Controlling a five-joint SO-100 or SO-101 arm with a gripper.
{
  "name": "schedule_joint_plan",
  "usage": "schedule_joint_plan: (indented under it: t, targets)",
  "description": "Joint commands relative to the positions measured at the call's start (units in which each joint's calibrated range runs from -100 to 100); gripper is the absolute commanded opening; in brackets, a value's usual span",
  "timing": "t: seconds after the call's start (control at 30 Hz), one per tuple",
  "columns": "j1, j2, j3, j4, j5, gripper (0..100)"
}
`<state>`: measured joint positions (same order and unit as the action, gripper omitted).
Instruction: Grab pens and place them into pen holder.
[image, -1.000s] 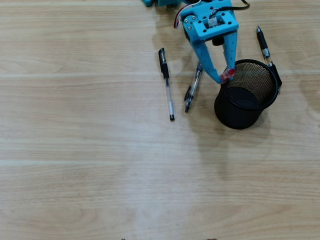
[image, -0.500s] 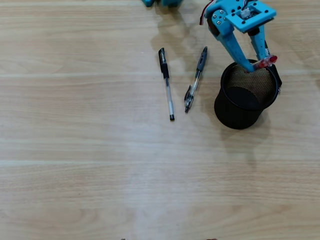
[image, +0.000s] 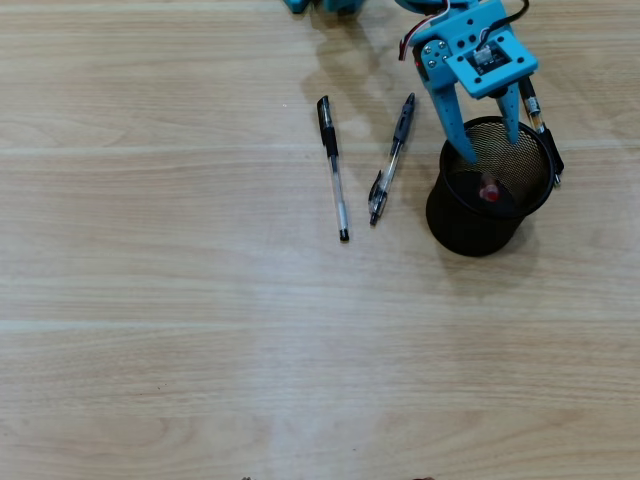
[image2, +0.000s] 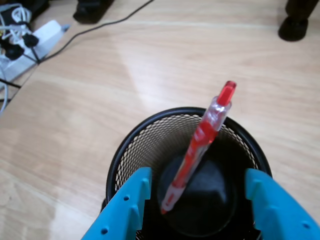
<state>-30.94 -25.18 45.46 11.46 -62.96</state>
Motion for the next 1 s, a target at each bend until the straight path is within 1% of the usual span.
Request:
schedule_joint_plan:
  t: [0.0, 0.07, 0.13, 0.2, 0.27, 0.3, 0.33, 0.37, 0.43, 0.47, 0.5, 0.53, 0.6, 0.73, 0.83, 0.97]
  targets:
    - [0.05, -0.94, -1.87, -1.18, 1.96, 27]
    - [1.18, -2.38, -2.41, -1.01, 2.01, 27]
    - [4.25, -5.0, -2.59, -0.5, 2.38, 27]
    - [8.2, -7.79, -2.41, -0.15, 5.36, 27]
    - [12.96, -10.83, -2.95, 3.71, 10.85, 27]
    - [17.07, -13.45, -7.21, 14.72, 16.44, 27]
    - [19.33, -14.3, -10.74, 24.69, 18.32, 27]
    - [21.59, -14.63, -15.27, 36.55, 18.9, 27]
    - [26.26, -12.27, -24.5, 62.67, 18.74, 27]
    - [28.28, -9.65, -27.85, 74.19, 17.8, 27]
    - [29.89, -6.1, -30.21, 82.7, 16.23, 27]
    - [30.22, -2.21, -31.56, 86.31, 15.03, 27]
    - [28.12, 4.81, -31.84, 86.31, 13.83, 27]
    - [22.15, 13.51, -29.84, 78.32, 13.88, 27]
    - [19.17, 15.88, -25.77, 74.62, 13.41, 27]
    - [17.96, 17.06, -21.15, 69.64, 13.36, 27]
